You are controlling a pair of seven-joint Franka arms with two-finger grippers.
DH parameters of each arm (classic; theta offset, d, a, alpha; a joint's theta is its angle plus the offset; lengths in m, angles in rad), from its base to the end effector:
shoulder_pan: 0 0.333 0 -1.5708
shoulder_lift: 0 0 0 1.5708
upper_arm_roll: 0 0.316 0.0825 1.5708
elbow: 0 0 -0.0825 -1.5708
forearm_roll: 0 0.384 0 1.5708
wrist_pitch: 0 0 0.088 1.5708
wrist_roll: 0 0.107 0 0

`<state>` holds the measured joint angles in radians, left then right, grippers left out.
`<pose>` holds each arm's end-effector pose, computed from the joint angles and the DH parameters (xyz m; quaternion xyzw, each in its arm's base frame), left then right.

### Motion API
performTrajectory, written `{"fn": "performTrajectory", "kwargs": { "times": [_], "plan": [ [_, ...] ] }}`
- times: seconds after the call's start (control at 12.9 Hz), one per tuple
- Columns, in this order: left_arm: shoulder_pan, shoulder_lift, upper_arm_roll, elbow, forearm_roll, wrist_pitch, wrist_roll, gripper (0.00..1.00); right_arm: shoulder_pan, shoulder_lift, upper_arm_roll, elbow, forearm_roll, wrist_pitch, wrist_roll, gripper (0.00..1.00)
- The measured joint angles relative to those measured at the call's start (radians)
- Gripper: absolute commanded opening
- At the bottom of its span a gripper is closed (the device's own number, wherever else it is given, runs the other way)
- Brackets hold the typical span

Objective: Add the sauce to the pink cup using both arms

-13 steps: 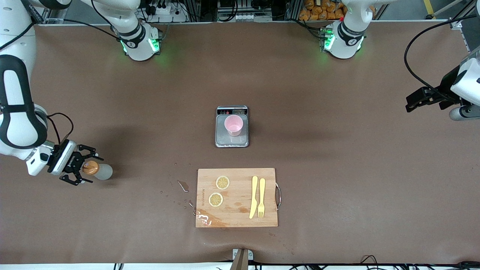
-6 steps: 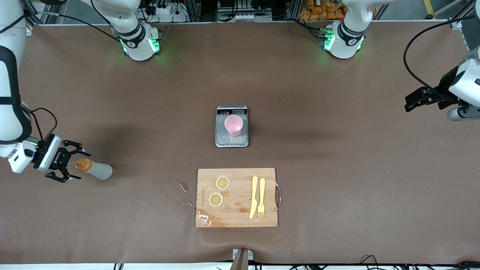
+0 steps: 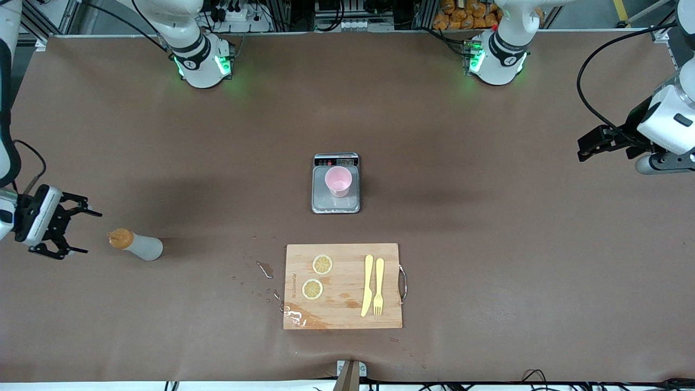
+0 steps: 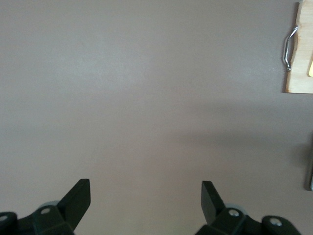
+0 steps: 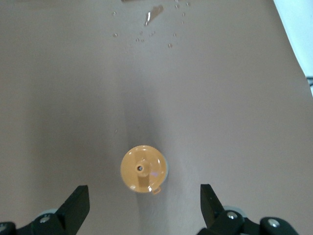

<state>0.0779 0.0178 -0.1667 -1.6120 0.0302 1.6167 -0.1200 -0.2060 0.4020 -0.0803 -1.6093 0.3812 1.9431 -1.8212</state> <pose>0.5610 -0.0460 0.5992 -0.9998 -0.0148 0.0050 0.0142 0.6462 -0.1576 0.3940 -0.7584 -0.6314 -0.1219 0.1064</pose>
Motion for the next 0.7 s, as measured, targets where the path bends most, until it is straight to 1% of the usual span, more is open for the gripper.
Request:
{"fn": "performTrajectory", "kwargs": {
  "times": [0.16, 0.31, 0.47, 0.7],
  "plan": [
    [0.001, -0.005, 0.0, 0.001, 0.0, -0.003, 0.0, 1.0, 0.051, -0.05, 0.006, 0.003, -0.111, -0.007, 0.222, 1.0],
    [0.002, -0.012, 0.0, 0.001, 0.0, -0.006, 0.0, 1.0, 0.103, -0.099, 0.008, 0.003, -0.188, -0.043, 0.47, 1.0],
    [0.002, -0.015, 0.0, 0.001, 0.0, -0.009, 0.0, 1.0, 0.13, -0.149, 0.009, 0.004, -0.239, -0.097, 0.734, 1.0],
    [0.002, -0.015, 0.0, 0.001, 0.0, -0.009, 0.0, 1.0, 0.154, -0.221, 0.009, 0.005, -0.279, -0.206, 1.16, 1.0]
  ]
}}
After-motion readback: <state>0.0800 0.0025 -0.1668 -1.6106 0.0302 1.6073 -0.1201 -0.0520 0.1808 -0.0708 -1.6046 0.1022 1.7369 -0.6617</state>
